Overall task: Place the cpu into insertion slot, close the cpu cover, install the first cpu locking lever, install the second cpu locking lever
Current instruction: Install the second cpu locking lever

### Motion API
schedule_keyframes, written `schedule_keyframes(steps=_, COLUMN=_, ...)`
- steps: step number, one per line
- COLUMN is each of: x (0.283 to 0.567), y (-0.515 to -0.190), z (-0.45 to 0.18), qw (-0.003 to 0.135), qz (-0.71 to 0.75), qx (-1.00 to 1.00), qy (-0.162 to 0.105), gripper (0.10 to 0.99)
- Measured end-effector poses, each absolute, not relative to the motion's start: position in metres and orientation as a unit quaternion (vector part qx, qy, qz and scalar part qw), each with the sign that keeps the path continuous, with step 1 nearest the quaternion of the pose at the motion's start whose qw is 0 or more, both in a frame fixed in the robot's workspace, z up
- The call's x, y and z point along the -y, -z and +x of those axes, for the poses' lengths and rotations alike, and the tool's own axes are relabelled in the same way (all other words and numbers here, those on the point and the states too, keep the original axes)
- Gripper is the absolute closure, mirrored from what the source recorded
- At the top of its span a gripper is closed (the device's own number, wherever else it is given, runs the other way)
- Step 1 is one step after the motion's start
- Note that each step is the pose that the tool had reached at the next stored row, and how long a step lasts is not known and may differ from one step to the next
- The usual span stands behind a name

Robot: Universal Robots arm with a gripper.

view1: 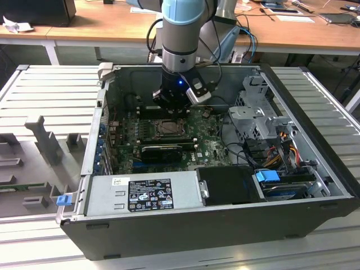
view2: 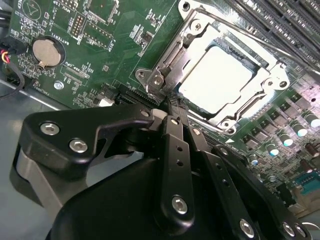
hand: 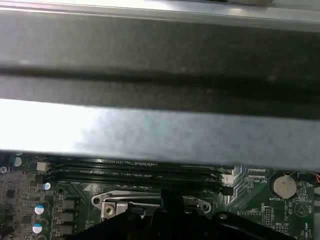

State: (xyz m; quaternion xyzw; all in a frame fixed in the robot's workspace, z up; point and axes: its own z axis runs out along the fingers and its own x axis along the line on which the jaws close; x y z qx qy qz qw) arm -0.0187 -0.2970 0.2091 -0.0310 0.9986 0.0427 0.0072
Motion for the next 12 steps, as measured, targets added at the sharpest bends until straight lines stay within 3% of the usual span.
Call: schedule_keyframes(steps=12, x=0.3007, y=-0.2146, z=-0.0186, qw=0.007, qz=-0.031, qx=-0.999, qy=-0.043, gripper=0.98)
